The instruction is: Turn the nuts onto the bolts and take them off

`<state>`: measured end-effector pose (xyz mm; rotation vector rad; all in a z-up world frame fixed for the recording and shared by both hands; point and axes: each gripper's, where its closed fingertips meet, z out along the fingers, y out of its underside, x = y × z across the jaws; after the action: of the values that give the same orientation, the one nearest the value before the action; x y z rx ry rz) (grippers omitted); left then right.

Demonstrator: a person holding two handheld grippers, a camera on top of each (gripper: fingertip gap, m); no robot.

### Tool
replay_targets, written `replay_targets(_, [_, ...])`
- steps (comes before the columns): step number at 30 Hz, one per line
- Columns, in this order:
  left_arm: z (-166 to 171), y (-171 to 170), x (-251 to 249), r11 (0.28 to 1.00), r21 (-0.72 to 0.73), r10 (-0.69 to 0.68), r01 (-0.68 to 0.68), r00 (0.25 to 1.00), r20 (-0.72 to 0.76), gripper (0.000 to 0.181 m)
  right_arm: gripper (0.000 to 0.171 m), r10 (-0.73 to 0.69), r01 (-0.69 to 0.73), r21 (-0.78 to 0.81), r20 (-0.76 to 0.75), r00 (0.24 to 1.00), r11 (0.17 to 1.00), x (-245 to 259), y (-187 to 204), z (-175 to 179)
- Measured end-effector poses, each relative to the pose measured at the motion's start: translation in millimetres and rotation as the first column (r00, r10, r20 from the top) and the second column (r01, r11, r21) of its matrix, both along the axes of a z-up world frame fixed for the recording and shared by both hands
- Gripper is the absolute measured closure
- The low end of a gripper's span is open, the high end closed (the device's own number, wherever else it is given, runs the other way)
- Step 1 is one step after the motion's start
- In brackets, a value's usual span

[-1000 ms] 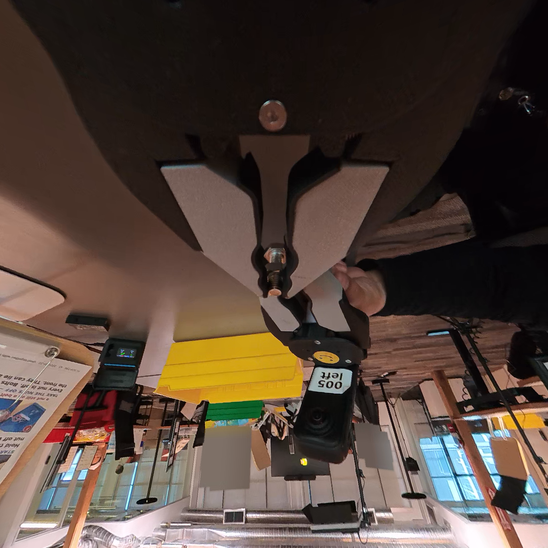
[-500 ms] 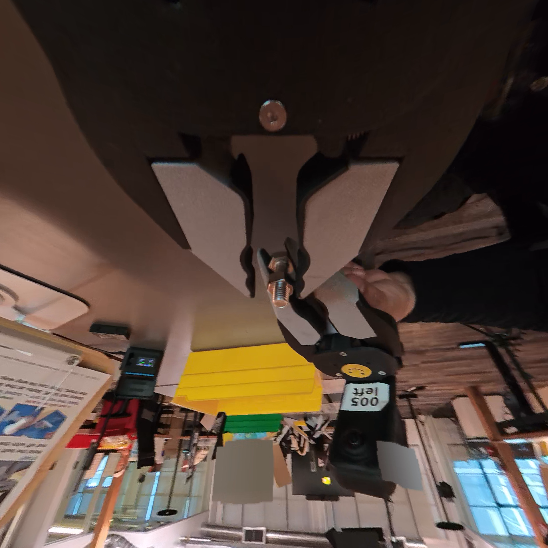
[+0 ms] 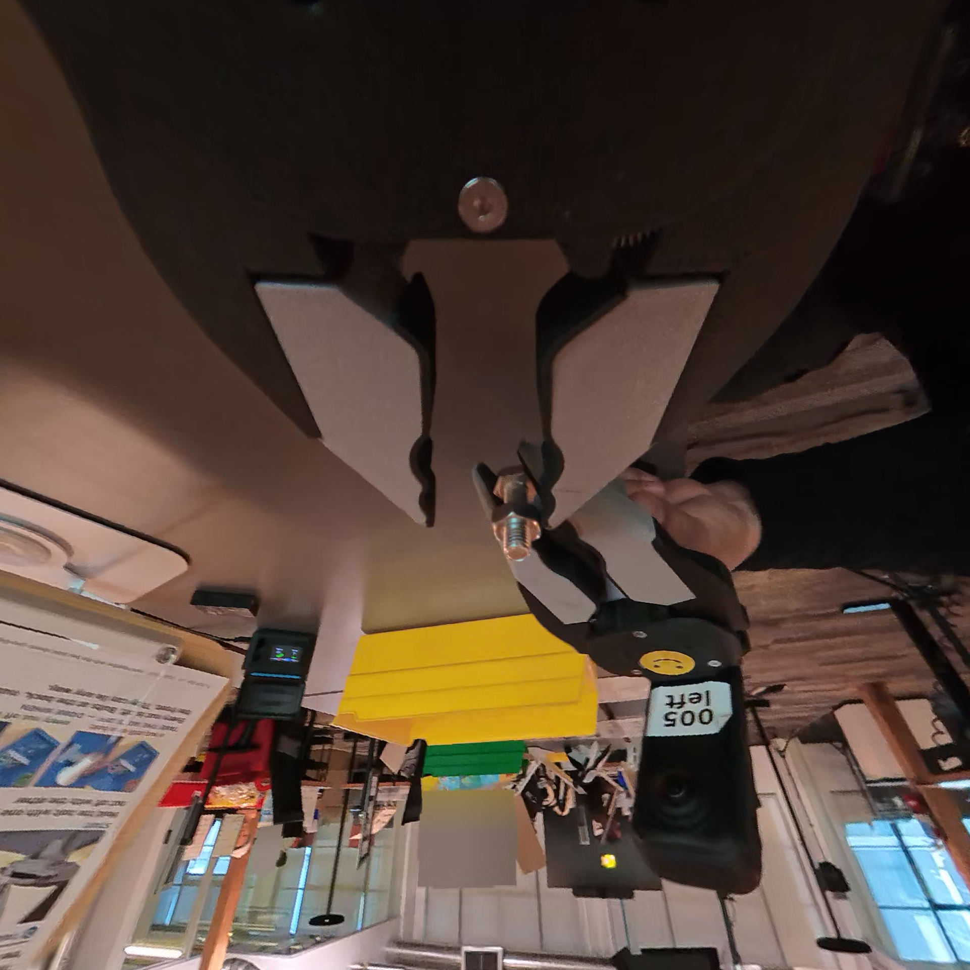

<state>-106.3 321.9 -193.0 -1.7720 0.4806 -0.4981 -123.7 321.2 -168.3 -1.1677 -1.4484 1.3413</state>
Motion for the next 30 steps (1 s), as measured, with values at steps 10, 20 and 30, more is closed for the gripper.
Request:
replay_targets(10, [2.4,-0.8,1.8,1.000,0.028,0.000,0.001,1.000,-0.013,0.165,0.134,0.045,-0.046,-0.036,-0.030,0.999,0.998,0.3,-7.1,5.5])
replay_targets(20, [4.2,0.8,-2.0,0.999,0.042,0.026,-0.026,1.000,-0.012,0.165,0.124,0.094,-0.103,-0.125,-0.076,0.993,0.987,5.8,-6.1,15.0])
replay_targets(30, [10.8,2.3,-13.9,0.995,0.069,0.076,-0.078,0.997,0.033,0.165,0.133,-0.033,0.016,-0.208,-0.077,0.997,0.978,12.1,30.0,16.1])
